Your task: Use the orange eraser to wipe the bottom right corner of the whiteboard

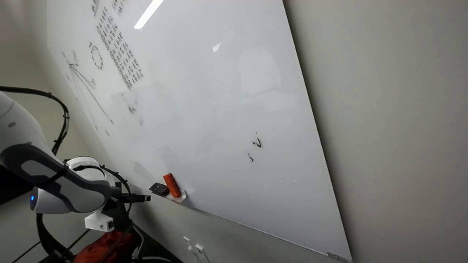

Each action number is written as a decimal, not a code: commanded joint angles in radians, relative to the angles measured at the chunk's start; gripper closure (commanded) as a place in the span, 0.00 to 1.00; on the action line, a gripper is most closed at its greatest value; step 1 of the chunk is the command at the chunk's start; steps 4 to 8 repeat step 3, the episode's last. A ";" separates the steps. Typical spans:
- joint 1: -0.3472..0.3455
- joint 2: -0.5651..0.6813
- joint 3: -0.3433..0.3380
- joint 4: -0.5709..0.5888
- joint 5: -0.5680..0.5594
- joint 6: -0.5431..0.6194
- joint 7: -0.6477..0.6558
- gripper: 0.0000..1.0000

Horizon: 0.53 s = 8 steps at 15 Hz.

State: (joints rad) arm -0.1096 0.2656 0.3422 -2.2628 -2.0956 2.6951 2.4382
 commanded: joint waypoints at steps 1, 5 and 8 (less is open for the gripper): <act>-0.002 -0.187 0.019 -0.156 -0.005 0.003 0.065 0.00; -0.002 -0.241 0.023 -0.198 -0.002 0.009 0.080 0.00; -0.002 -0.241 0.023 -0.198 -0.002 0.009 0.080 0.00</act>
